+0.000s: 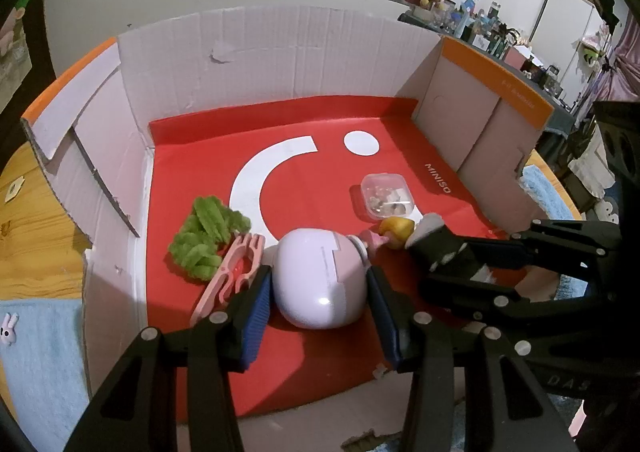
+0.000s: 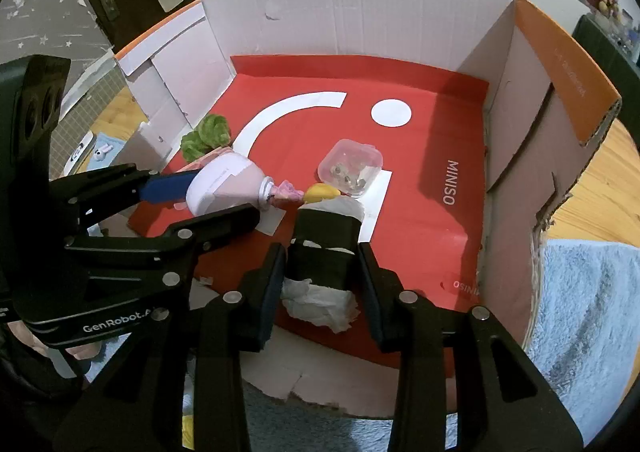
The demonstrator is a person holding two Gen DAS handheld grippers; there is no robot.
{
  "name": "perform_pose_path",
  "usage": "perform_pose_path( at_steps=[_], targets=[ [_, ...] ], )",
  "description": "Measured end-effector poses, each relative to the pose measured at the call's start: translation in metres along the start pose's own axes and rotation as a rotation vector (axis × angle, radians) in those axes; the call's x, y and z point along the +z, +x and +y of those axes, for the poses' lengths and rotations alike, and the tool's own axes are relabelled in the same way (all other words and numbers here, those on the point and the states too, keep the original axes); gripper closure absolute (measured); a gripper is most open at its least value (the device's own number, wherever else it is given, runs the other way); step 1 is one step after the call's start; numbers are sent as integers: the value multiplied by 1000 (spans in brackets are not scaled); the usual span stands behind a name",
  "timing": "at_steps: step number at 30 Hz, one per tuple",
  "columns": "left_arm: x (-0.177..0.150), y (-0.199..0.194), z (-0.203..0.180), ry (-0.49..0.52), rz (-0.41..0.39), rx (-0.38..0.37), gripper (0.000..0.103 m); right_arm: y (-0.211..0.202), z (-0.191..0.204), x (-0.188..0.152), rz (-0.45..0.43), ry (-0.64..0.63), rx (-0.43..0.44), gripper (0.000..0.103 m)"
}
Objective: Organize objects
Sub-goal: 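Open both tools to release the pink case and wrapped toy onto the red floor, then withdraw both tools from the box back toward the towel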
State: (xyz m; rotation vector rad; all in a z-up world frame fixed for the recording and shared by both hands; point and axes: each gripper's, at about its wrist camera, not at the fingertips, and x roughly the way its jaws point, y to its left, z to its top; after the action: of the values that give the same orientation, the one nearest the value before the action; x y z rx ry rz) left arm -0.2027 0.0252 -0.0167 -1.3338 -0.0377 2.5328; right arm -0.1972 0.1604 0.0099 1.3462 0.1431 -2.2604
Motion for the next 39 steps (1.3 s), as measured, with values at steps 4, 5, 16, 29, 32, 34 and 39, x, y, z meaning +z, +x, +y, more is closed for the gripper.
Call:
perform_pose_path(
  at_steps=[4,5,16,29,32,34,39],
  targets=[
    [0,-2,2,-8,-3,-2,53,-1,3,0,-6,-6,-3,56],
    [-1,-3,2,-11,-5,-2,52,-1,3,1,-7,-7,-4,55],
    [-5,-19,5,-20,-44,13,42,-8,5,-2,-28,-10,-11,47],
    [-15,-36,9,-38,-74,37,28,-23,13,-9,-67,-24,-19,30],
    [-18,-39,9,-40,-79,39,24,-26,14,-12,-79,-22,-22,29],
    [-19,-41,9,-41,-83,43,23,-28,14,-13,-83,-20,-25,29],
    [-24,-45,8,-41,-92,57,17,-33,16,-17,-95,-23,-29,24]
  ],
)
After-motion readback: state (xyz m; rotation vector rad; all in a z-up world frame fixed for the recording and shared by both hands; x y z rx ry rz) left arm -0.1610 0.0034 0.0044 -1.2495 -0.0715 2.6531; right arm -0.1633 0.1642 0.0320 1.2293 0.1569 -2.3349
